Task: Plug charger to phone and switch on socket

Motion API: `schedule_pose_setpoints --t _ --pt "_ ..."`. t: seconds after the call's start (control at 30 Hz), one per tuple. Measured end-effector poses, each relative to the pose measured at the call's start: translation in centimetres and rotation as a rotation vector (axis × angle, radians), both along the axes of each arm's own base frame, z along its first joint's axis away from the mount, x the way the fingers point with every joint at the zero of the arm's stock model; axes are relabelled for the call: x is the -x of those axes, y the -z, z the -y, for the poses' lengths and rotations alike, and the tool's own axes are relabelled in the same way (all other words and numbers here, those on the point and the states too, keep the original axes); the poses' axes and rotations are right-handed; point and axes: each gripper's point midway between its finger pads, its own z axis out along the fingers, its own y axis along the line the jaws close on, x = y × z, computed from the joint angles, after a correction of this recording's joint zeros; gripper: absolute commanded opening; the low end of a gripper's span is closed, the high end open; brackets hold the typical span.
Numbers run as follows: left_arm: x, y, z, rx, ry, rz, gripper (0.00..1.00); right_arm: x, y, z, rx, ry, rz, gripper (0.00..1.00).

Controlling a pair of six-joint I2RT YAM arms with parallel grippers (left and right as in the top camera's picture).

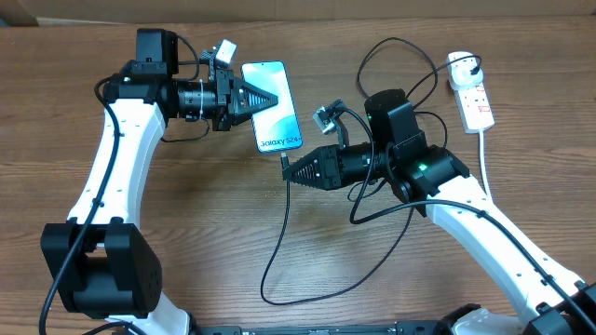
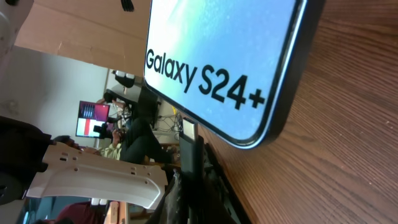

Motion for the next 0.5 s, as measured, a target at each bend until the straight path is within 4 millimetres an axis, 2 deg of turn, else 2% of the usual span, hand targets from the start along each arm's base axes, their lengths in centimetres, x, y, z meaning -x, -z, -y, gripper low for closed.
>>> schedule_pose_setpoints --t 0.2,0.5 --pt "0.30 -0.02 0.71 0.000 0.019 0.003 0.04 -0.04 -0.09 -0.03 -0.003 -0.001 0.005 0.04" --pt "0.29 -0.01 0.71 0.000 0.019 0.003 0.04 -0.05 -0.09 -0.03 -0.003 0.000 0.005 0.04"
